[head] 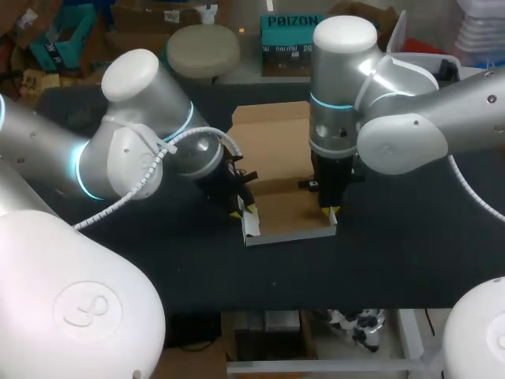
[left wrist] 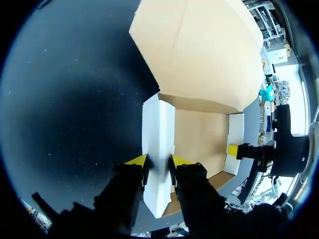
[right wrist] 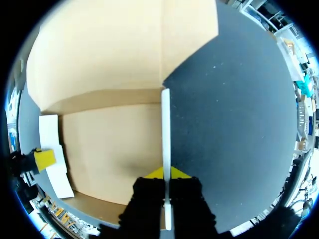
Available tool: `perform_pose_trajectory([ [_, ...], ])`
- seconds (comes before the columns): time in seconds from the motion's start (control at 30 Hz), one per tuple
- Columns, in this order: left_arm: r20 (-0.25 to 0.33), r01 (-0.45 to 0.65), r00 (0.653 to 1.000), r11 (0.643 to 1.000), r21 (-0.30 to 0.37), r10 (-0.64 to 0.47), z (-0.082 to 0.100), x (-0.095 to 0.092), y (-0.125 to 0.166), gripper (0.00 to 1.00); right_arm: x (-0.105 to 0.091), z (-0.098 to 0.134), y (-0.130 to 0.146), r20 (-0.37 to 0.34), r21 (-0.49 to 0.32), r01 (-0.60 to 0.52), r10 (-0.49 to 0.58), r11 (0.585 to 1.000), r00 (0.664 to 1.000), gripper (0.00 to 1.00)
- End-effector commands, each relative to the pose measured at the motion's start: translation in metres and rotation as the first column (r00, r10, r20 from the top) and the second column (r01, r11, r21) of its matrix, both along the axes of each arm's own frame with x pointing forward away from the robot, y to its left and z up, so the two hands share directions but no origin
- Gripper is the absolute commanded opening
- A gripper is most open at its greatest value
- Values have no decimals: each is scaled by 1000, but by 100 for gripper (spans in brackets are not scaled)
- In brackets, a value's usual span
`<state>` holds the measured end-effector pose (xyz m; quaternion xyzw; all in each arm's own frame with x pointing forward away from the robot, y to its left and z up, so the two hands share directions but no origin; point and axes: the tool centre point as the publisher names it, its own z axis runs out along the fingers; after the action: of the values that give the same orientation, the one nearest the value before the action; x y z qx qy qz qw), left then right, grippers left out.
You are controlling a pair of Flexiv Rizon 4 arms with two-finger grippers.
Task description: Assemble the packaging by folding the flat box into shape, placing the metal phone stand inside, and closing the box properly
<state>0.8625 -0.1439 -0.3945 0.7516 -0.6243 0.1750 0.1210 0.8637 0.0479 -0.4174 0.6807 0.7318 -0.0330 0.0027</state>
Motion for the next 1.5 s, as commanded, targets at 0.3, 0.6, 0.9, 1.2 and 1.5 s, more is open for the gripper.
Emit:
perform_pose_trajectory([
  [0.3,-86,-12,994,869,495,63,-11,0,-7,24,0,0,3,-5,-3,0,0,1000,1000,0],
  [0.6,-101,38,995,829,558,22,-15,-3,-4,20,0,0,3,-5,-3,0,0,1000,1000,0],
  [0.9,-137,100,990,807,582,-25,-17,-3,-1,14,0,0,3,-5,-3,0,0,1000,1000,0],
  [1.2,-157,121,987,783,610,-31,-21,1,2,13,0,0,3,-5,-3,0,0,1000,1000,0],
  [1.5,-164,129,986,781,612,-34,-27,1,6,12,0,0,3,-5,-3,0,0,1000,1000,0],
])
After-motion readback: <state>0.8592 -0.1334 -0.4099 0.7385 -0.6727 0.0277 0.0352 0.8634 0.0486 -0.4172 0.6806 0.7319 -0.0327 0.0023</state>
